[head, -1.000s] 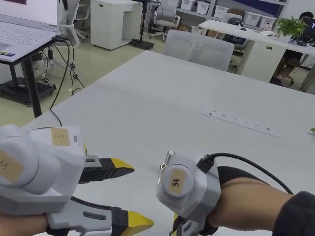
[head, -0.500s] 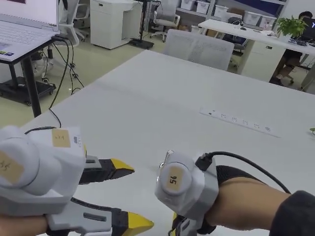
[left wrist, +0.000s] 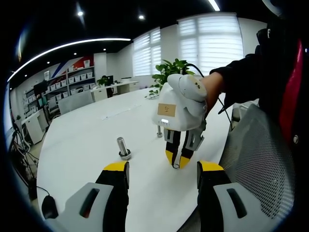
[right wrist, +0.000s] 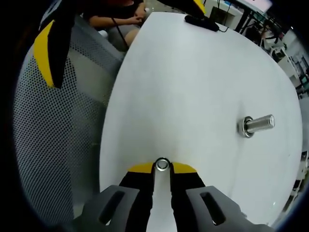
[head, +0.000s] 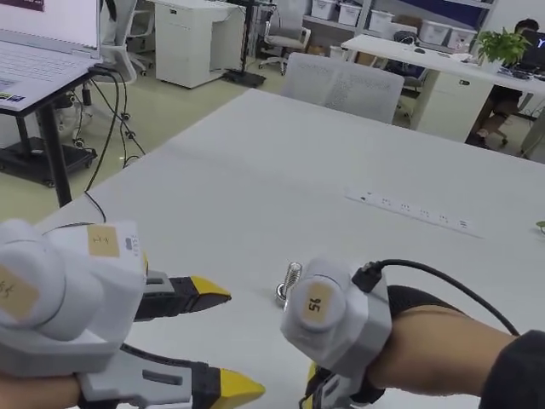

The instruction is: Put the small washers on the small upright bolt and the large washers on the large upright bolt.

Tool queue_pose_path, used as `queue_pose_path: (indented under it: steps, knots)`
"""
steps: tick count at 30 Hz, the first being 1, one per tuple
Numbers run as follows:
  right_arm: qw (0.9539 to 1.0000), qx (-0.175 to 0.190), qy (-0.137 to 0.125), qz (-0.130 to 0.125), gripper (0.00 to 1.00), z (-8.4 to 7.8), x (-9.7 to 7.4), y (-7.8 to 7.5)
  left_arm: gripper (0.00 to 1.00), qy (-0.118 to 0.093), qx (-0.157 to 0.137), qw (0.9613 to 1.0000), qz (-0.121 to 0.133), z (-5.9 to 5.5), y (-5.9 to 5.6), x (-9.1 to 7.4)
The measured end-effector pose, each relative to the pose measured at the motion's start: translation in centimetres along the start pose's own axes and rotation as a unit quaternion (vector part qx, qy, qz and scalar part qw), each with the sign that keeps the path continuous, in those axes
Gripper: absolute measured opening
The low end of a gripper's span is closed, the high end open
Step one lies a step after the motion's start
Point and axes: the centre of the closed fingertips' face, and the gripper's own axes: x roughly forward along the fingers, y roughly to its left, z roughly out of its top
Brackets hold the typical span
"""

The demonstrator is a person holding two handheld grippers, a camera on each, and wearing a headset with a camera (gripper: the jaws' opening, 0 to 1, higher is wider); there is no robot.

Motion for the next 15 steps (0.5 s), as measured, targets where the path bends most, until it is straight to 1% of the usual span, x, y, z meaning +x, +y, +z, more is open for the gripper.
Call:
queue_pose_path:
  steps: [6,15]
  knots:
    - [0.9998,0.016,-0.001,-0.010,0.13,-1.3,-0.9,-0.8,0.56,0.002,0.001,1.0000,-0.004,0.0,0.0,0.3]
    - [0.9987,0.044,-0.003,-0.027,0.13,-3.3,-2.9,-2.2,0.56,0.003,0.001,1.0000,-0.006,0.1,-0.1,0.5]
